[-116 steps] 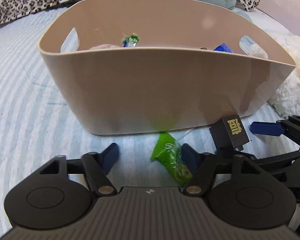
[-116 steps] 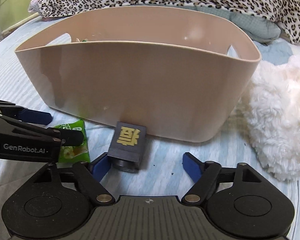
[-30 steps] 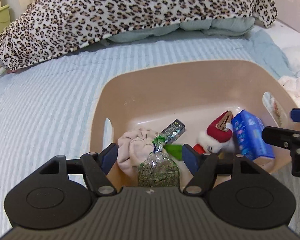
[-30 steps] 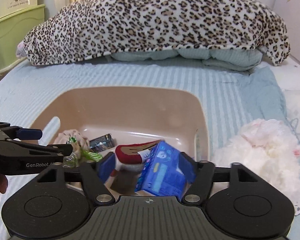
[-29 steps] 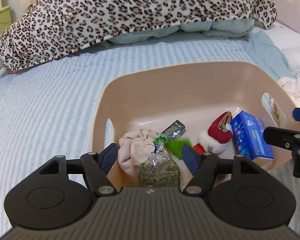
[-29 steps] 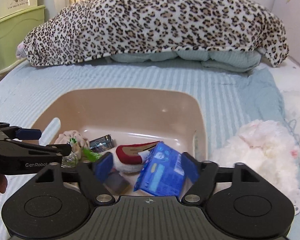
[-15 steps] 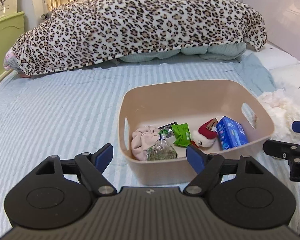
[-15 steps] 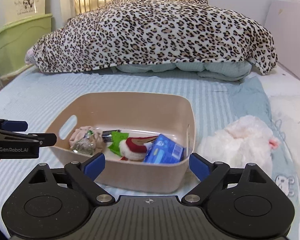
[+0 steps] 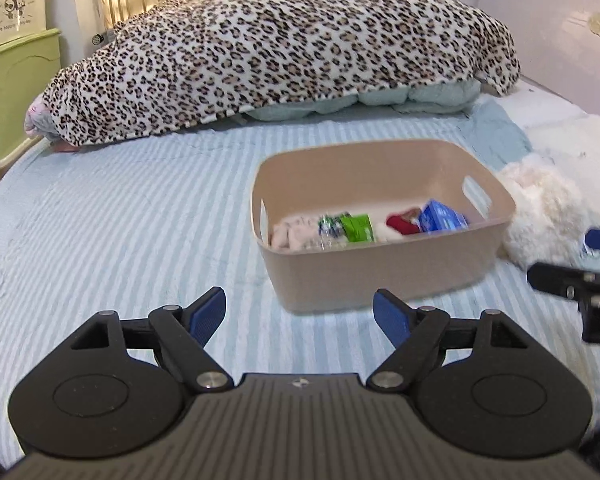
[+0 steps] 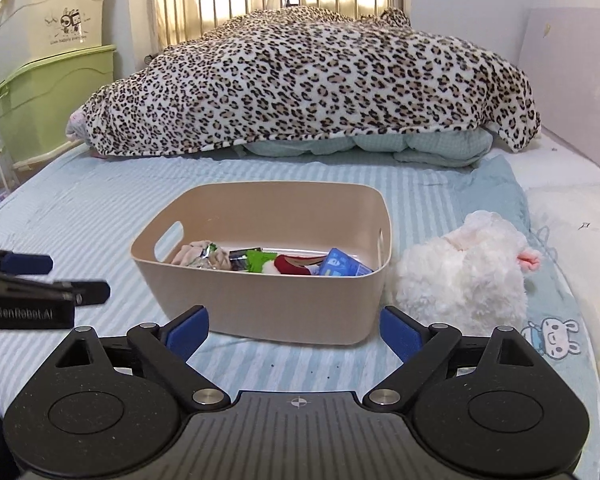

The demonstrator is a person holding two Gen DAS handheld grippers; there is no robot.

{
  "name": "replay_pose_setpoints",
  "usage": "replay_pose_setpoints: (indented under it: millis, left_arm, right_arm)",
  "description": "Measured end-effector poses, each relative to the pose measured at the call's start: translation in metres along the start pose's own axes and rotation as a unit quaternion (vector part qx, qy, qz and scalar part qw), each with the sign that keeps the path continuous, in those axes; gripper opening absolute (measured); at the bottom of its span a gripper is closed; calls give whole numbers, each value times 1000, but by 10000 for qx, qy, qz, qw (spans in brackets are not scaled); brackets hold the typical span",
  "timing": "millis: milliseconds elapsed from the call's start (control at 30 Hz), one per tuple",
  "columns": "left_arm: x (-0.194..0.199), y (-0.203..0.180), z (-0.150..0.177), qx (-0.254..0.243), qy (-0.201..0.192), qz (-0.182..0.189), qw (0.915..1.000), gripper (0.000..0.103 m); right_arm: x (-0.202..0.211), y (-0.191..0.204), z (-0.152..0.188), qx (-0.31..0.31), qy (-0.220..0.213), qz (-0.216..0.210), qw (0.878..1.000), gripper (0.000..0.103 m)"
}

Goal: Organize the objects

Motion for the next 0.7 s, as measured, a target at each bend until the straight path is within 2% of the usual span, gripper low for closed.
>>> replay_pose_setpoints:
  millis: [233,367,700]
  left_arm:
    - [17,-4,32,123,102,131,9998,81]
    - [26,-7,47,72,110,62,9999,81]
    - [49,-11,68,2,73,168,9998,81]
  right_arm:
    - [11,13,20,149,72,-17,9999,94]
    - [17,18,33,216,121,-11,9997,94]
    - [32,27,56,219,236,-173,9993,94]
Point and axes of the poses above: each gripper's, at about its wrist camera, not at the fingertips, and x roughly against the way its jaws point, y to its left, z to its underside, the point moved 5 cm from there along -x, roughly the way its jaws point, and after that the axes turned 10 degrees about y, right-handed, at the moved point
